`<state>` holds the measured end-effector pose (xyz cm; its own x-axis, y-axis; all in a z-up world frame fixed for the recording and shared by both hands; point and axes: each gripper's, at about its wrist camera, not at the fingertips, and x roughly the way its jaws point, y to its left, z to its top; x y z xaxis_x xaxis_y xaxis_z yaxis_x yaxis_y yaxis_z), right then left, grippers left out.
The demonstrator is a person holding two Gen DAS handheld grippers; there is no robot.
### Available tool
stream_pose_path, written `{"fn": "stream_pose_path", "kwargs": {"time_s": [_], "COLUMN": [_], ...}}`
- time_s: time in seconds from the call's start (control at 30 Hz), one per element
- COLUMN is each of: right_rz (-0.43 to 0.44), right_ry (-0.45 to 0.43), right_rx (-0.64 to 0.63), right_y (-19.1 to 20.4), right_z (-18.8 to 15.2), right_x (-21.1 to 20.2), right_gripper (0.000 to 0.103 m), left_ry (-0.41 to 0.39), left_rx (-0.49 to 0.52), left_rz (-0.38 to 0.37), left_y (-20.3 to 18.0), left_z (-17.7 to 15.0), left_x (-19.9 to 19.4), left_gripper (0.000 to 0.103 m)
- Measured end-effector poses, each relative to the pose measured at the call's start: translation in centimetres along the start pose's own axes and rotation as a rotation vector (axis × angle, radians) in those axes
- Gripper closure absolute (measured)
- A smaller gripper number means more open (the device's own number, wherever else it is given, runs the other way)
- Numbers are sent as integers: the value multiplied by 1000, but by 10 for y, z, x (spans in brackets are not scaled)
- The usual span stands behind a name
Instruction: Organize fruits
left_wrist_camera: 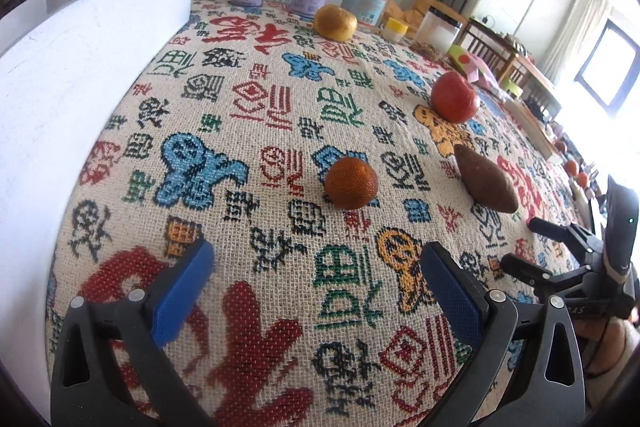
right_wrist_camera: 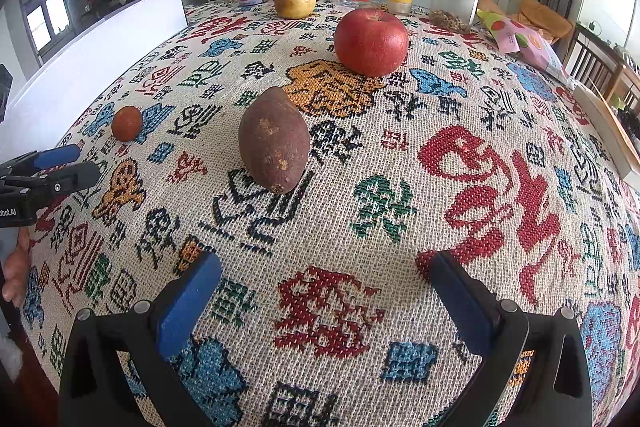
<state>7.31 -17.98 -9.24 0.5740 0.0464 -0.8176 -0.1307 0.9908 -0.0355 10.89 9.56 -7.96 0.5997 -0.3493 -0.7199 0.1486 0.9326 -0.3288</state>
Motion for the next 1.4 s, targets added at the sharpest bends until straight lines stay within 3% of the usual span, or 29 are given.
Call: {"fn": "stream_pose_path", "kwargs": {"time_s": [0.1, 0.17, 0.23, 0.27, 0.3, 0.33, 0.37, 0.43, 0.5, 0.6, 0.67, 0.73, 0.8, 0.9, 1.0, 1.07, 1.13, 1.23, 1.33, 1.4], "right_rz": [0, 1, 8, 25, 57, 103, 146, 220, 252, 261, 235, 192, 147, 170, 304, 420, 549, 699, 766, 765], "right_ry": [0, 0, -2, -2, 6, 22, 33, 41, 103, 214, 301, 370, 430, 420, 348, 284, 224, 143, 101, 108], "right_rx": [0, 0, 2, 3, 15, 48, 90, 152, 134, 75, 19, -22, -67, -27, 94, 125, 124, 62, -46, -116], "right_y": [0, 0, -1, -2, -5, -12, -19, -27, -23, -5, 11, 23, 30, 31, 37, 61, 99, 179, 261, 309], "right_z": [0, 0, 0, 1, 3, 8, 14, 35, 63, 98, 113, 118, 116, 118, 135, 157, 181, 212, 231, 233], "right_x": [0, 0, -1, -2, -3, -5, -8, -15, -12, 8, 28, 47, 61, 56, 32, 10, -10, -34, -43, -37], "right_gripper": [0, 0, 0, 0, 0, 0, 0, 0, 4, 21, 25, 47, 63, 63, 63, 63, 63, 63, 63, 63], "left_ry": [25, 52, 78, 100, 94, 95, 101, 101, 108, 94, 80, 65, 53, 12, -77, -139, -174, -170, -102, -54], "left_rx": [-4, 79, 150, 163, 182, 192, 195, 209, 187, 109, 71, 36, -6, -95, -191, -263, -342, -427, -539, -602], "left_rz": [33, 80, 142, 165, 201, 200, 186, 185, 180, 139, 114, 90, 59, 4, -15, -6, 18, 142, 243, 281], "left_y": [-5, -22, -34, -37, -41, -44, -45, -48, -47, -39, -34, -28, -19, 0, 31, 58, 93, 145, 197, 223], "left_z": [11, 20, 26, 27, 29, 31, 32, 34, 35, 35, 36, 36, 37, 43, 61, 75, 88, 101, 94, 83], "left_x": [8, 21, 34, 40, 43, 44, 46, 46, 42, 23, 5, -17, -43, -93, -150, -182, -201, -202, -181, -166], "left_gripper": [2, 2, 9, 26, 30, 32, 41, 72, 74, 74, 74, 74, 74, 74, 74, 74, 74, 74, 74, 74]}}
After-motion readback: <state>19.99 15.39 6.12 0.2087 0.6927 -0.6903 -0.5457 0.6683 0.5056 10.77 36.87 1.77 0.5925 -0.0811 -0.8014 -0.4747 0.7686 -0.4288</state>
